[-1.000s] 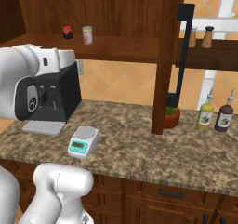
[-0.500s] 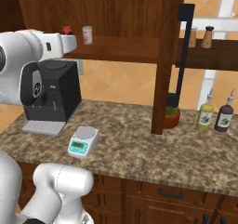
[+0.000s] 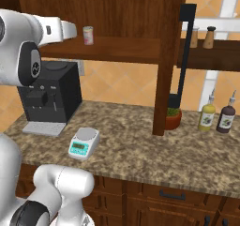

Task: Pick the canned food and place it on the digital scale for weighing, and close the cabinet.

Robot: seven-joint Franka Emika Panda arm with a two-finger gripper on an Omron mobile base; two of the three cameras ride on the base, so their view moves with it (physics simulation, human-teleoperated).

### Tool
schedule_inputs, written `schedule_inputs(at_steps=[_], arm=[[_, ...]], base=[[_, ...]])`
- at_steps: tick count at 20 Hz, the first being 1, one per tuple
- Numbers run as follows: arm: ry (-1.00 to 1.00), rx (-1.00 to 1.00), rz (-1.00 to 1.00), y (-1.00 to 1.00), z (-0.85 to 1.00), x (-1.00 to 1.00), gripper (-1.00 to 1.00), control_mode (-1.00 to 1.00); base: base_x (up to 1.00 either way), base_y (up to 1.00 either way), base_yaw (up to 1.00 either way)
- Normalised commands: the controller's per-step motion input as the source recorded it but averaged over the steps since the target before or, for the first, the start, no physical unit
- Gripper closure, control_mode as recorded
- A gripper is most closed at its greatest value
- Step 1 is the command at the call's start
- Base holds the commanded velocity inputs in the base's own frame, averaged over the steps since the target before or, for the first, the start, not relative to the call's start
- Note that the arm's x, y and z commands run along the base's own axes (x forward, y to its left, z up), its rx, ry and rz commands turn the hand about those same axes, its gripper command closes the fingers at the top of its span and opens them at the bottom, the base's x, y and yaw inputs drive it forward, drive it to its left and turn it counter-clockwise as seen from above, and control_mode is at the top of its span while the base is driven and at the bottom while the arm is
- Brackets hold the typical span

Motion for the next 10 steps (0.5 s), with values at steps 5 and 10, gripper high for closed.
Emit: schedule_inputs(at_steps=[5, 10], arm=[[0.00, 0.00, 0.00, 0.00, 0.00, 0.08, -1.00, -1.00], [0.00, 0.00, 0.00, 0.00, 0.00, 0.32, -1.00, -1.00]], base=[[0.00, 0.00, 0.00], [0.00, 0.00, 0.00]])
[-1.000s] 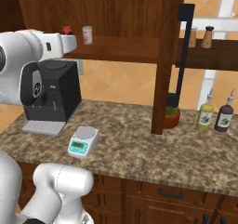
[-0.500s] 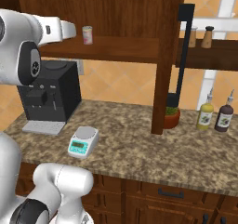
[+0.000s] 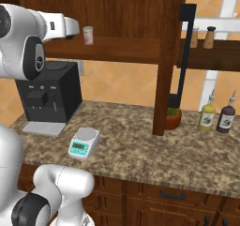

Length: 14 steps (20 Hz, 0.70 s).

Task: Pick the canned food and place it on the digital scale for weighing, and close the cabinet.

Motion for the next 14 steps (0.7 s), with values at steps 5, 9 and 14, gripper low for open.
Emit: schedule_inputs(at_steps=[5, 9, 14], arm=[[0.05, 0.00, 0.00, 0.10, -0.07, 0.27, -1.00, -1.00], [0.01, 0.09, 0.00, 0.09, -0.32, 0.30, -1.00, -1.00], [0.01, 0.02, 0.00, 0.10, -0.27, 0.41, -1.00, -1.00]], base=[[0.00, 0.00, 0.00], [0.00, 0.00, 0.00], [0.00, 0.00, 0.00]])
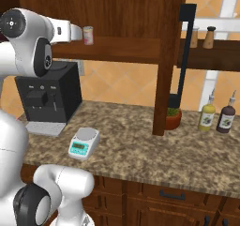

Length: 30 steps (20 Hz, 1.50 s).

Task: Pick the canned food and place it on the digital scale for weighing, and close the cabinet.

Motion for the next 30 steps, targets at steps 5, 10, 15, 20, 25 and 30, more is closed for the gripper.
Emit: schedule_inputs(at_steps=[5, 10, 15, 20, 25, 30], arm=[[0.00, 0.00, 0.00, 0.01, -0.15, 0.39, -1.00, -1.00], [0.00, 0.00, 0.00, 0.00, -0.14, 0.25, -1.00, -1.00], [0.00, 0.00, 0.00, 0.00, -0.02, 0.23, -1.00, -1.00], [0.01, 0.00, 0.00, 0.00, 0.00, 0.31, -1.00, -1.00], [0.00, 0.00, 0.00, 0.00, 0.00, 0.28, -1.00, -1.00], [0.00, 0.00, 0.00, 0.00, 0.06, 0.32, -1.00, -1.00]], base=[[0.00, 0.00, 0.00], [0.00, 0.00, 0.00], [0.00, 0.00, 0.00], [0.00, 0.00, 0.00], [0.00, 0.00, 0.00], [0.00, 0.00, 0.00]])
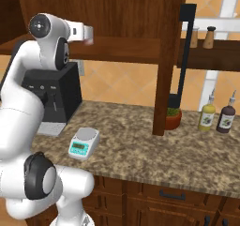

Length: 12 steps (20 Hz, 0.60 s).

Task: Pick the canned food and place it on the digital scale for weighing, and close the cabinet.

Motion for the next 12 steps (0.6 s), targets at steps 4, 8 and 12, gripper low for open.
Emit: schedule_inputs(at_steps=[4, 8, 12], arm=[[0.09, 0.00, 0.00, 0.03, 0.14, 0.31, -1.00, -1.00], [0.10, 0.00, 0.00, 0.11, 0.12, 0.38, -1.00, -1.00], [0.07, 0.00, 0.00, 0.10, 0.06, 0.39, -1.00, -1.00]], base=[[0.00, 0.00, 0.00], [0.00, 0.00, 0.00], [0.00, 0.00, 0.00]])
